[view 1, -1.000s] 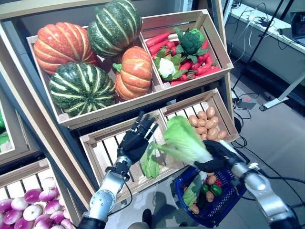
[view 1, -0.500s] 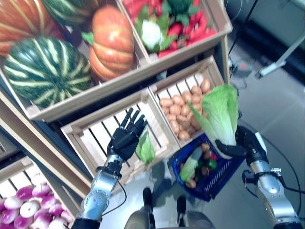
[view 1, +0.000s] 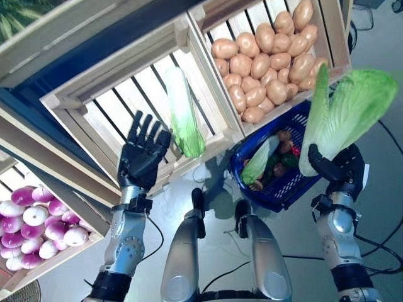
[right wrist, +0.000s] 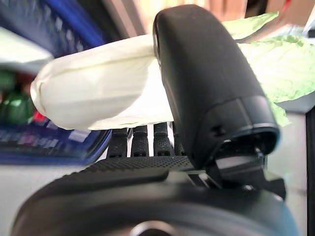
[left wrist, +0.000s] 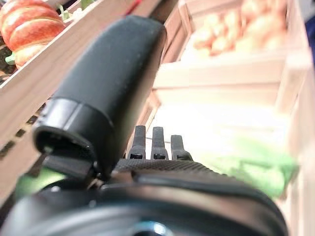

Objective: Put vegetables into the basket

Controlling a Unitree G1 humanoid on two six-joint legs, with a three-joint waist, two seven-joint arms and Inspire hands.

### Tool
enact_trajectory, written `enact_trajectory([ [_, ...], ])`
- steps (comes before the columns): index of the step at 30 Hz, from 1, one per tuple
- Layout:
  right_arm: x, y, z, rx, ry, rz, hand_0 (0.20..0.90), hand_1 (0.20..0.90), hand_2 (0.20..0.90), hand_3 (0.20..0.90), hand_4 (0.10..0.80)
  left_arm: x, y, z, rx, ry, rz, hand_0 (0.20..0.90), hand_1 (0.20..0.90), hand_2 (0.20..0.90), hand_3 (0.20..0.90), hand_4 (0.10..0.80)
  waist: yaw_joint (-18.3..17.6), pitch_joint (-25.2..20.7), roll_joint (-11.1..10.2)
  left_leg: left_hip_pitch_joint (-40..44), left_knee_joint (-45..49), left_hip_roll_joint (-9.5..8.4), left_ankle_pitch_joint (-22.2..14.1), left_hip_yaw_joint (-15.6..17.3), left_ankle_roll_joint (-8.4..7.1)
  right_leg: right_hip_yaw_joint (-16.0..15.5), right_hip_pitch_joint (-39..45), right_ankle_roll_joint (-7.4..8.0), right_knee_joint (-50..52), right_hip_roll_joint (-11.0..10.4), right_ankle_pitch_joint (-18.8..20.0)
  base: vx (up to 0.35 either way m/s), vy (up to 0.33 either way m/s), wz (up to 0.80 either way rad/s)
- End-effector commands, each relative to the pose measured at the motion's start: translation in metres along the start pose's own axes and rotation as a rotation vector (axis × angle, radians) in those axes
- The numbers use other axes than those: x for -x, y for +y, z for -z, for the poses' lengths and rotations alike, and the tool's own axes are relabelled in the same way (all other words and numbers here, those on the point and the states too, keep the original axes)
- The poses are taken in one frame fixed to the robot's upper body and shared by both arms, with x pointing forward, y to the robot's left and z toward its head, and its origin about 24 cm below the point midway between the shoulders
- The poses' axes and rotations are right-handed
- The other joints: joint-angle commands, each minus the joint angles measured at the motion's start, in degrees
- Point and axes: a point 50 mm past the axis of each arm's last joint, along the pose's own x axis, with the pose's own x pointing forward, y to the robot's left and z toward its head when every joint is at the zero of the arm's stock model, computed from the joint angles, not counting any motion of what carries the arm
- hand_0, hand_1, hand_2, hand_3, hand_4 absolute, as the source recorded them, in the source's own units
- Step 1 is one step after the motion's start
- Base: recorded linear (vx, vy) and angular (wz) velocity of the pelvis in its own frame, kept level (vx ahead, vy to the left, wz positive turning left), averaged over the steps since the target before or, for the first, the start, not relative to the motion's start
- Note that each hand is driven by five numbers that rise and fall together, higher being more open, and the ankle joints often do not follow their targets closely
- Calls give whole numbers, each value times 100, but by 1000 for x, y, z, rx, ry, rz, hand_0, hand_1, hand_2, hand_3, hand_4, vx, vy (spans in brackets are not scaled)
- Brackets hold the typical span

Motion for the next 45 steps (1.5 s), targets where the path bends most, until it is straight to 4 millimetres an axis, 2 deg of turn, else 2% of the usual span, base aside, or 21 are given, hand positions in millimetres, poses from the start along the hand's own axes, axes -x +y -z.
enact_trajectory([
  [1, -21, -1, -52, -263, -231, 133, 300, 300, 300, 300, 400, -17, -31, -33, -2, -241, 115, 900, 900, 900, 900, 800, -34, -18, 225, -446, 1020, -40, -943, -32, -113, -179, -133, -94, -217, 59, 452, -54, 4, 6],
  [6, -34, 10, -41, -384, -122, 234, 300, 300, 300, 300, 400, -27, -45, -25, -12, -226, 114, 900, 900, 900, 900, 800, 66, -18, 297, -1001, 1428, -104, -1044, -143, -47, -168, -749, -116, 262, -37, 397, -3, -11, 9],
  [10, -43, 20, -23, -527, 18, 314, 300, 300, 300, 300, 400, -33, -54, -19, -11, -209, 129, 900, 900, 900, 900, 800, 180, -18, 412, -1308, 1634, -200, -1108, -177, 28, -166, -1153, -149, 535, -39, 397, -9, -14, 12],
  [16, -59, 40, -16, -579, 138, 269, 300, 300, 300, 300, 400, -39, -64, -13, -17, -184, 151, 900, 900, 900, 900, 800, 331, -18, 566, -1587, 1916, -302, -1177, -213, 55, -208, -1475, -179, 918, -122, 363, 5, -9, 5],
  [18, -60, 53, -15, -485, 161, 206, 300, 300, 300, 300, 400, -41, -68, -12, -9, -171, 148, 900, 900, 900, 900, 800, 368, -18, 606, -1683, 2007, -352, -1184, -236, 50, -225, -1583, -167, 1027, -141, 378, 15, -23, 8],
  [21, -66, 66, -17, -456, 200, 148, 300, 300, 300, 300, 400, -44, -73, -10, 1, -157, 136, 900, 900, 900, 900, 800, 437, -18, 639, -1812, 2078, -372, -1177, -244, 45, -254, -1710, -177, 1149, -174, 356, 35, -28, 15],
  [22, -66, 68, -13, -456, 243, 124, 300, 300, 300, 300, 400, -44, -71, -7, -2, -147, 134, 900, 900, 900, 900, 800, 451, -18, 638, -1724, 2120, -406, -1317, -279, 15, -214, -1630, -125, 1196, -157, 239, 70, -23, 17],
  [24, -67, 70, -11, -446, 270, 100, 300, 300, 300, 300, 400, -45, -72, -9, -4, -151, 143, 900, 900, 900, 900, 800, 470, -18, 646, -1850, 2076, -396, -1176, -249, 40, -272, -1753, -176, 1158, -174, 357, -1, -18, 10],
  [26, -69, 74, -5, -358, 324, 49, 300, 300, 300, 300, 400, -45, -73, -9, -15, -144, 162, 900, 900, 900, 900, 800, 538, -18, 659, -1773, 2052, -438, -1282, -287, 4, -273, -1690, -135, 1154, -186, 265, 5, -42, 3],
  [27, -71, 75, -6, -352, 328, 45, 300, 300, 300, 300, 400, -46, -73, -10, -13, -149, 165, 900, 900, 900, 900, 800, 549, -18, 664, -1873, 2017, -419, -1156, -259, 32, -334, -1785, -188, 1125, -207, 371, 18, -47, 4],
  [28, -69, 73, 0, -325, 362, 53, 300, 300, 300, 300, 400, -46, -71, -8, -10, -138, 163, 900, 900, 900, 900, 800, 573, -18, 661, -1761, 2069, -450, -1306, -299, -6, -307, -1678, -128, 1178, -202, 249, 9, -38, 10],
  [30, -71, 67, 6, -276, 402, 66, 300, 300, 300, 300, 400, -46, -72, -9, -19, -137, 177, 900, 900, 900, 900, 800, 616, -18, 660, -1780, 2096, -473, -1319, -314, 5, -337, -1689, -119, 1189, -208, 256, 30, -40, 9],
  [34, -75, 56, 14, -232, 486, 102, 300, 300, 300, 300, 400, -49, -74, -11, -18, -122, 193, 900, 900, 900, 900, 800, 684, -18, 666, -1814, 2105, -512, -1294, -347, 28, -378, -1736, -96, 1220, -218, 311, -34, -33, 9],
  [35, -75, 52, 18, -232, 527, 121, 300, 300, 300, 300, 400, -50, -75, -13, -22, -125, 199, 900, 900, 900, 900, 800, 702, -18, 661, -1928, 2085, -505, -1160, -330, 54, -438, -1839, -141, 1185, -239, 445, 0, 0, 0],
  [36, -74, 48, 22, -227, 549, 136, 498, 498, 498, 498, 532, -50, -74, -12, -24, -119, 195, 900, 900, 900, 900, 800, 707, -18, 655, -1820, 2117, -529, -1286, -363, 22, -389, -1740, -85, 1224, -218, 339, -88, -23, 3],
  [37, -74, 45, 25, -237, 581, 150, 900, 900, 900, 900, 800, -51, -76, -13, -35, -122, 207, 900, 900, 900, 900, 800, 726, -18, 643, -1934, 2107, -518, -1168, -347, 58, -445, -1845, -133, 1218, -231, 449, 59, -18, 1],
  [39, -71, 40, 32, -230, 617, 177, 900, 900, 900, 900, 800, -50, -76, -13, -52, -118, 215, 900, 900, 900, 900, 800, 736, -18, 626, -1823, 2144, -533, -1294, -376, 28, -404, -1736, -74, 1247, -218, 352, 0, 0, 0],
  [40, -70, 38, 33, -239, 631, 194, 900, 900, 900, 900, 800, -52, -78, -15, -63, -124, 223, 900, 900, 900, 900, 800, 746, -18, 619, -1891, 2088, -514, -1160, -349, 58, -463, -1802, -123, 1195, -227, 472, -78, -30, 4],
  [42, -67, 33, 39, -248, 658, 233, 900, 900, 900, 900, 800, -52, -79, -17, -83, -130, 241, 900, 900, 900, 900, 800, 755, -18, 601, -1744, 2049, -540, -1223, -375, 32, -415, -1668, -60, 1154, -191, 441, -11, -16, 2],
  [45, -67, 28, 41, -268, 663, 267, 900, 900, 900, 900, 800, -53, -84, -23, -107, -156, 269, 900, 900, 900, 900, 800, 762, -18, 610, -1748, 1934, -530, -1085, -352, 55, -455, -1656, -94, 1019, -188, 563, -26, -5, 0],
])
